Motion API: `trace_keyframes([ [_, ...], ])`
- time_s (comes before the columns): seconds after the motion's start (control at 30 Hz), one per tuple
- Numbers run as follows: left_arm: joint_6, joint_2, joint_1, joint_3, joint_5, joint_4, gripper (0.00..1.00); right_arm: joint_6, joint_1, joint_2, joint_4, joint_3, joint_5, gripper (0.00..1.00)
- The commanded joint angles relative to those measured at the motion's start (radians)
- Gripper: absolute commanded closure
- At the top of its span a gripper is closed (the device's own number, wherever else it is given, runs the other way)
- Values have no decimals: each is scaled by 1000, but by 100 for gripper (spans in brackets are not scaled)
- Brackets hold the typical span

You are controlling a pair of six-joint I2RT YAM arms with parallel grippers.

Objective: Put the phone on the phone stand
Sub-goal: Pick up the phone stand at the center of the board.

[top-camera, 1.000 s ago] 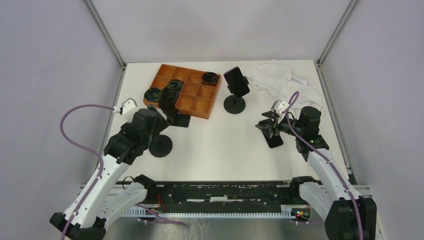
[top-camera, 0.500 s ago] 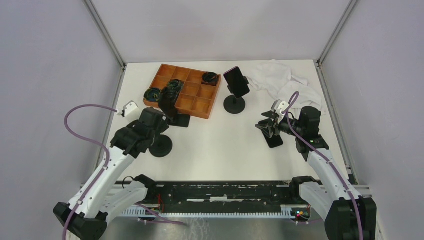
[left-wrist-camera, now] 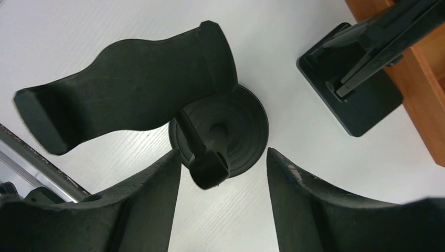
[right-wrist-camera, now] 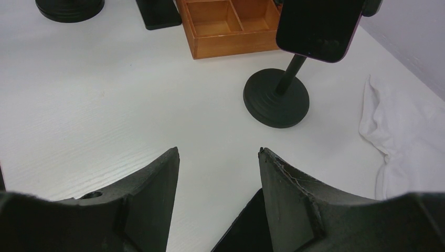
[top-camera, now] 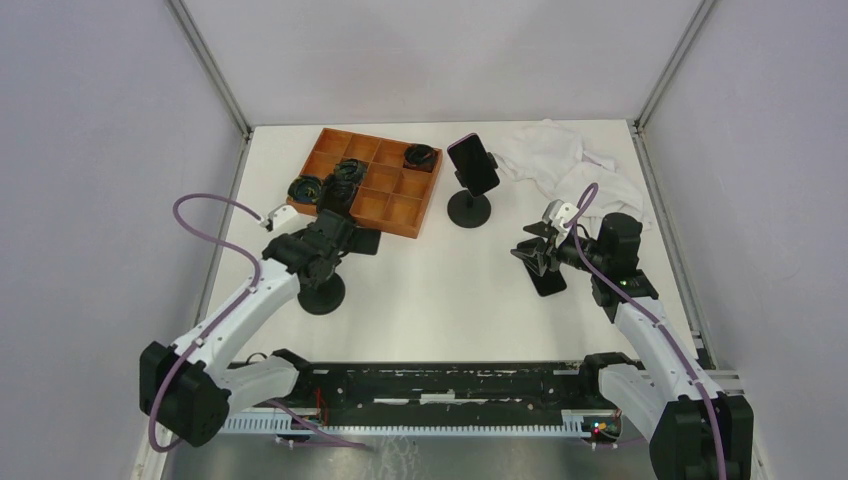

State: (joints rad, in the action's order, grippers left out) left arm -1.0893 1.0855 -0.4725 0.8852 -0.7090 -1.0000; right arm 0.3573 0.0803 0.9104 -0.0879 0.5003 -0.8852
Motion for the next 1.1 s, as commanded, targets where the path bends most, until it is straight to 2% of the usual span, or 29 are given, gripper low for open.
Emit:
trace_keyframes([
  [0.0,-88,68,5,38,-95,20,37,6,-3,-17,-9,20,2,37],
  [0.3,-138,100,5,19,-135,5,54,9,-3,-18,-4,23,2,37],
  [0.5,-181,127,4,37,-151,-46,86,10,-3,-19,-4,21,3,37],
  [0.73,-125,139,5,79,-109,-73,97,11,-3,-20,-4,21,6,37],
  [0.97,98,48,4,98,31,-5,98,12,-3,-18,-4,21,5,37],
  [1.07,134,-27,3,85,68,7,98,12,-3,-19,-4,21,6,36],
])
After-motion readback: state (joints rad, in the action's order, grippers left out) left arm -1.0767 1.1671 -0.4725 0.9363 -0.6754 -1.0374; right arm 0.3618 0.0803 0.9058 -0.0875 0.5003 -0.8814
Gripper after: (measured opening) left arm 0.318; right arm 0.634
